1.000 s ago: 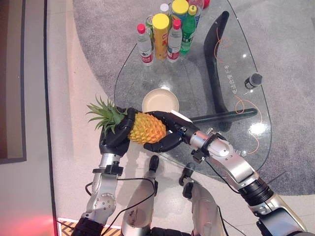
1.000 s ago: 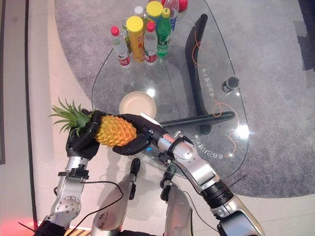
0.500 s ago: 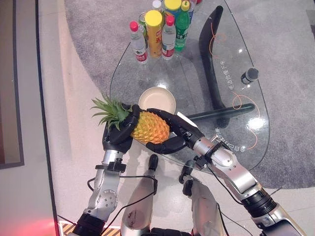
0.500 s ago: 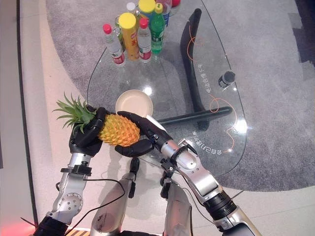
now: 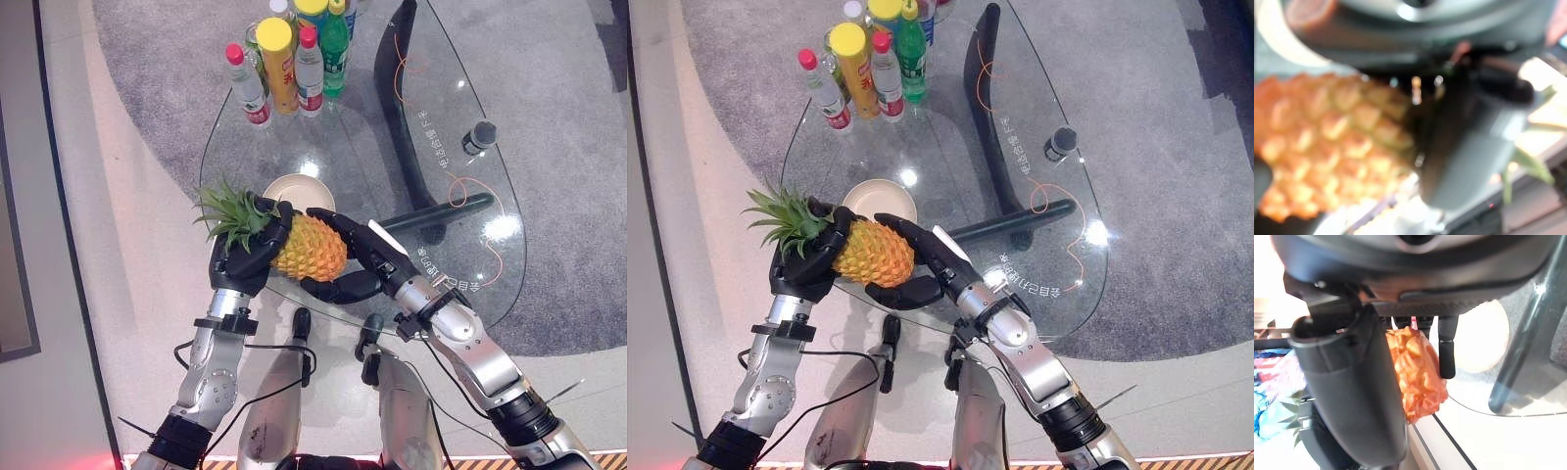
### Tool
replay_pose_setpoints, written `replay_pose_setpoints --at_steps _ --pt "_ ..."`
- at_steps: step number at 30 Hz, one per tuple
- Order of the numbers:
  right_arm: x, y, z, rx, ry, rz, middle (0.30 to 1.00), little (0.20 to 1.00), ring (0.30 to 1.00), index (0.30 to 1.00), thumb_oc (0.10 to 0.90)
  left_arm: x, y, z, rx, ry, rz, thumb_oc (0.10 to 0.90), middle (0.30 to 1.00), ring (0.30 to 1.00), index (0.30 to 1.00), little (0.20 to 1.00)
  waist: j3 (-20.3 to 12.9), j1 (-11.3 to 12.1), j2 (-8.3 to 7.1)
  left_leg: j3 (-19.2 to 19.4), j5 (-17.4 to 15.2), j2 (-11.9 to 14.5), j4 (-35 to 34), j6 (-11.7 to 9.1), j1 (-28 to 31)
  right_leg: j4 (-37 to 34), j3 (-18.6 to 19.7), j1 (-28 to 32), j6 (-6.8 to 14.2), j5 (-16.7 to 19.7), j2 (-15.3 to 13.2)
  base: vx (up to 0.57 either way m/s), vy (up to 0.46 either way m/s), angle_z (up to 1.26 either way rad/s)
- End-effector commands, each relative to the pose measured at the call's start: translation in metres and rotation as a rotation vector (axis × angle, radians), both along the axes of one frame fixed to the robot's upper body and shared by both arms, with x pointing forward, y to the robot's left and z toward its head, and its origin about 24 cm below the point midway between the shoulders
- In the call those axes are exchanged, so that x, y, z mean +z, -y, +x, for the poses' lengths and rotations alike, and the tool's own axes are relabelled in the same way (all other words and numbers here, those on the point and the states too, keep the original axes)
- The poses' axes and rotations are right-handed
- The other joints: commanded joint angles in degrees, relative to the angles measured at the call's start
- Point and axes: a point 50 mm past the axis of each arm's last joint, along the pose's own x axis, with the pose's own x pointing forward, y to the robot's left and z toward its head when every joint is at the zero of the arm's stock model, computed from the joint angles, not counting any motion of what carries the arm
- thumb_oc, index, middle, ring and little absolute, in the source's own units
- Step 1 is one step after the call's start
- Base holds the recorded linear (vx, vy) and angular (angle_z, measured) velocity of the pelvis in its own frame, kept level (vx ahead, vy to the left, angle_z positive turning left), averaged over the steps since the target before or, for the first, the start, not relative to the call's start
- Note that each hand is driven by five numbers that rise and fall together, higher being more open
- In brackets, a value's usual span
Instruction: Pick up the fruit to the plate
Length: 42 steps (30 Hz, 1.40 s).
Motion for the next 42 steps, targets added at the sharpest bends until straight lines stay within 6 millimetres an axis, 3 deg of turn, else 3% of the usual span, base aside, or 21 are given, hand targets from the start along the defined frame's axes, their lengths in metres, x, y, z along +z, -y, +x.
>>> replay_pose_setpoints --at_steps 1,22,32,42 --pt "0.031 0.082 0.007 -0.386 0.195 -0.098 0.9 0.9 0.9 0.9 0.8 0.065 -0.036 -0.017 0.147 0.387 -0.05 0.1 0.3 0.3 0.3 0.2 -1.51 -0.79 0.17 1.41 -4.57 -3.92 3.92 3.0 -0.24 4.08 0.43 0.22 3.78 3.6 2.19 0.02 0.002 -0.08" --pt "0.026 0.104 -0.002 -0.484 0.178 -0.127 0.9 0.9 0.9 0.9 0.8 0.071 -0.061 -0.023 0.318 0.423 0.052 0.1 0.3 0.3 0.3 0.2 -1.51 -1.83 -0.47 2.03 -5.54 -2.62 5.02 2.87 -0.62 6.08 0.53 -0.79 4.14 2.82 2.17 0.0 0.0 -0.01" --pt "0.021 0.106 0.0 -0.48 0.145 -0.138 0.9 0.9 0.9 0.9 0.8 0.085 -0.077 -0.023 0.506 0.474 0.116 0.1 0.3 0.3 0.3 0.2 -1.51 -2.34 -0.45 2.2 -5.72 -2.12 5.87 2.6 -1.63 7.37 0.87 -2.32 4.13 2.17 2.32 0.0 0.0 -0.01" --pt "0.017 0.099 0.003 -0.44 0.117 -0.141 0.9 0.9 0.9 0.9 0.8 0.091 -0.078 -0.017 0.551 0.487 0.153 0.1 0.3 0.3 0.3 0.2 -1.51 -2.74 -0.23 2.44 -5.81 -1.72 6.9 2.46 -3.08 7.95 1.32 -3.75 3.99 1.5 2.45 0.0 0.003 -0.04"
